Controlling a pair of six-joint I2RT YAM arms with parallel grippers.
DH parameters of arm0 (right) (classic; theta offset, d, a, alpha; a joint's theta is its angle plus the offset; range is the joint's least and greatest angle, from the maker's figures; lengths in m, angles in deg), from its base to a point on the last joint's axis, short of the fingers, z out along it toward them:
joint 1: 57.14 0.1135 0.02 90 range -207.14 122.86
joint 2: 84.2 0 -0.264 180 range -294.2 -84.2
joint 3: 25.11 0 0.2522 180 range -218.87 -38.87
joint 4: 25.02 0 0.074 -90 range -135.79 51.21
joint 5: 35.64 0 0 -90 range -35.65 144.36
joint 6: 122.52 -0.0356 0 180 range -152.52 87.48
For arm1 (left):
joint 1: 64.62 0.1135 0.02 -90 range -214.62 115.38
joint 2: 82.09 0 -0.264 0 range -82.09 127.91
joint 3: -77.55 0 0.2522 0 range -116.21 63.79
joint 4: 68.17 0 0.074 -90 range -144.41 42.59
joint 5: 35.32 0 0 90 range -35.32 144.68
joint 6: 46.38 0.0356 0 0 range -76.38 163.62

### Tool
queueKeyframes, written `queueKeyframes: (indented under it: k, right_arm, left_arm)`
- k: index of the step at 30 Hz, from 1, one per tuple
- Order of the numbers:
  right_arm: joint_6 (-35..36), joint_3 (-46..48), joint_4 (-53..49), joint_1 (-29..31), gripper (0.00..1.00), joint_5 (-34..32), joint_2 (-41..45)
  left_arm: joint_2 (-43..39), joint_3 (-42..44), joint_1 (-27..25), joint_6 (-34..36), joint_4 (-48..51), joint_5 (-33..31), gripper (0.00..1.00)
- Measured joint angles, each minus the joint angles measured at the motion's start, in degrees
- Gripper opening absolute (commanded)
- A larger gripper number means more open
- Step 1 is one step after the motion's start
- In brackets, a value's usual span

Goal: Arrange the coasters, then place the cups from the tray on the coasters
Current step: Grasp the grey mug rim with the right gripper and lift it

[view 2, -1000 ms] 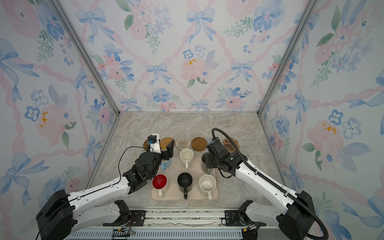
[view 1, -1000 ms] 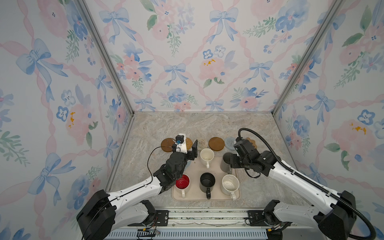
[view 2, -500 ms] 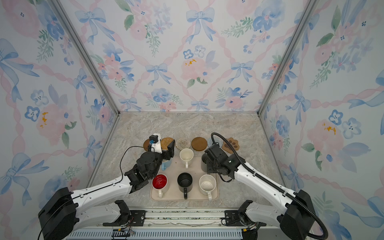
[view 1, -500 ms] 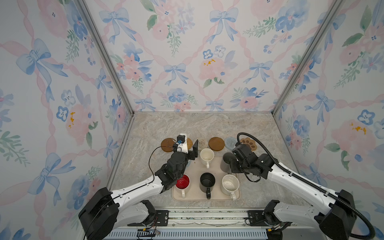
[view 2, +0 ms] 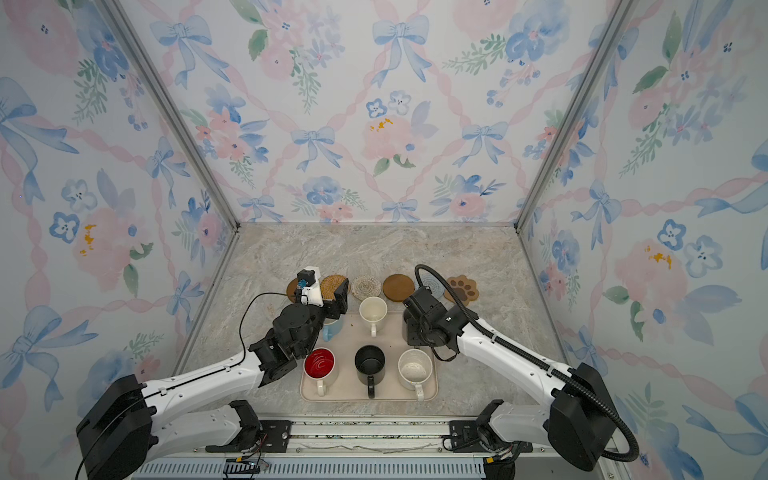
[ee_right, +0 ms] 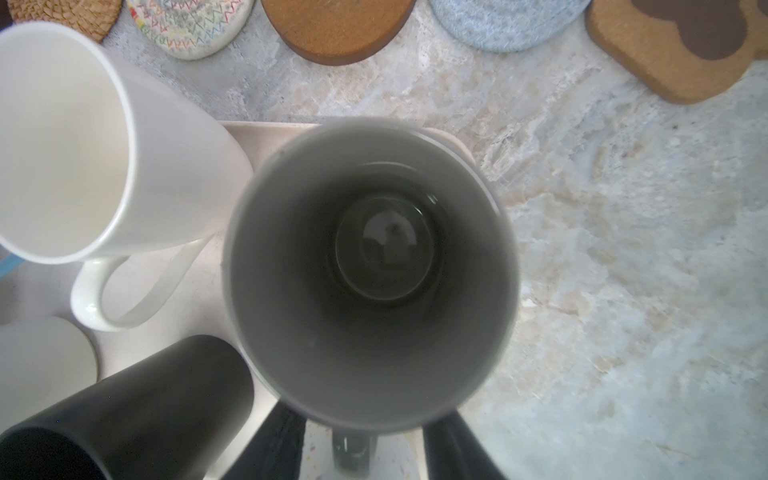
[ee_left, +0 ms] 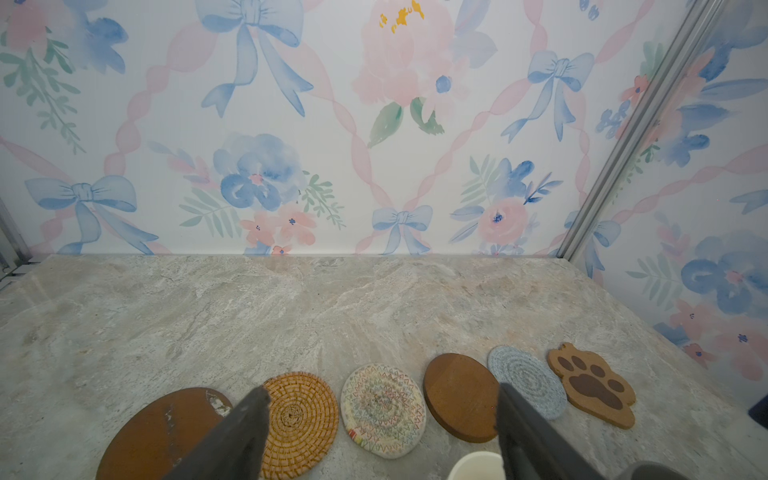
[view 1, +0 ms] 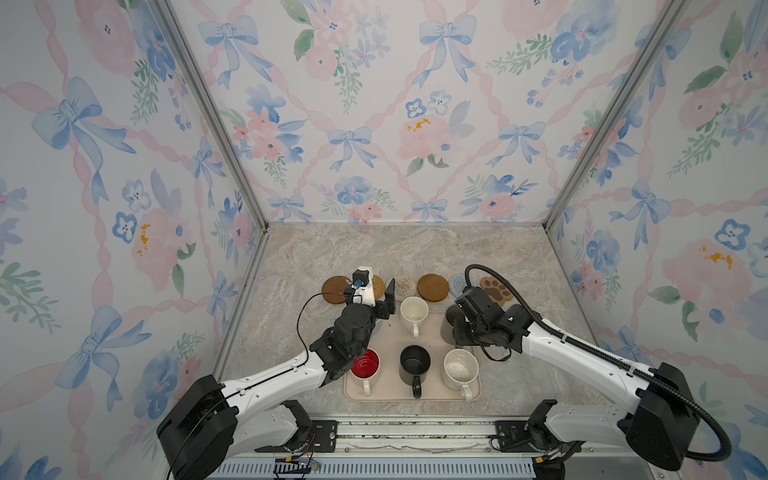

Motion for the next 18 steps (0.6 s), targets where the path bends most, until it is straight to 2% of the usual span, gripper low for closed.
queueKeyframes:
  k: [9,18]
  right_arm:
    - [-0.66,0.52,1.6,-0.15,0.41,0.22,-2.78]
    - [-1.42,0.87,3.04,-0.26,0.25,0.66,-4.26]
  left_arm:
    - [-0.28,0.09,0.0,0.39,0.0,-0.7,0.83]
    - [-0.81,0.37,0.0,0.44,-0.37,-1.6,0.83]
